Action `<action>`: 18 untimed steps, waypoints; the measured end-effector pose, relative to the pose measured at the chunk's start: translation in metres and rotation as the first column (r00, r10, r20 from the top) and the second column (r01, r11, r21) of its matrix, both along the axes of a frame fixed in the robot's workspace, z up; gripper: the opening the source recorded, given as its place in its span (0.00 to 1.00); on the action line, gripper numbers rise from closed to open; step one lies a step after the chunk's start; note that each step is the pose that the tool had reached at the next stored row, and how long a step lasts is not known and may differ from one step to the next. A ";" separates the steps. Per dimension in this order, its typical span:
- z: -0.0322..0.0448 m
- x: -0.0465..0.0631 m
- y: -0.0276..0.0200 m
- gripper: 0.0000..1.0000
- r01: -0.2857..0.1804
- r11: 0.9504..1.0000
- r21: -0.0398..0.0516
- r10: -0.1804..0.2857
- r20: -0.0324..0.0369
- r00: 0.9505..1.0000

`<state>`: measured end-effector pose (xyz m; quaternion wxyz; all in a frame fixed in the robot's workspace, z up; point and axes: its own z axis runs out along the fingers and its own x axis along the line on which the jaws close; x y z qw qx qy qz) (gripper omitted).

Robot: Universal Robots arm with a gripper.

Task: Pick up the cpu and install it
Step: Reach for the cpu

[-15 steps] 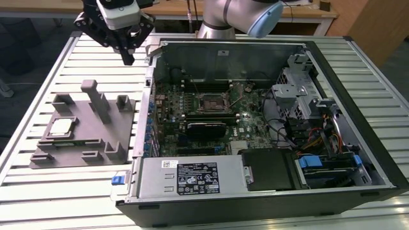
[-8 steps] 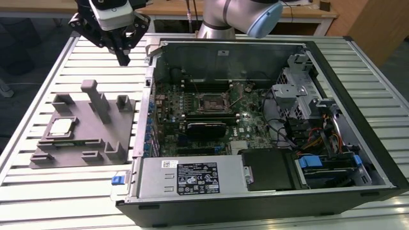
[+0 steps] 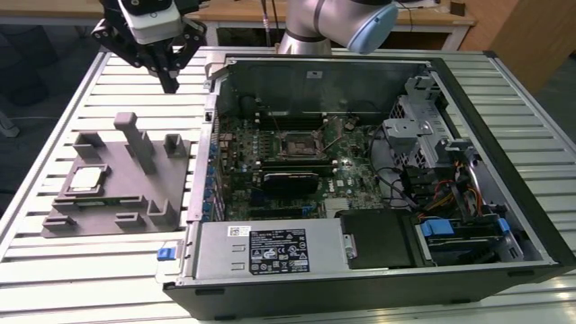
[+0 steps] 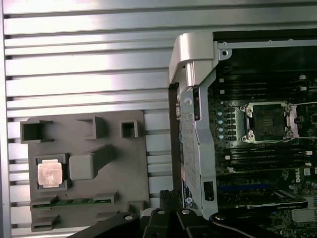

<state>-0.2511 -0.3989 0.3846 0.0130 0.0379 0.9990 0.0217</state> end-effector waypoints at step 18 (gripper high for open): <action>-0.0027 -0.012 0.0000 0.11 0.000 1.000 0.000 0.000 0.000 1.000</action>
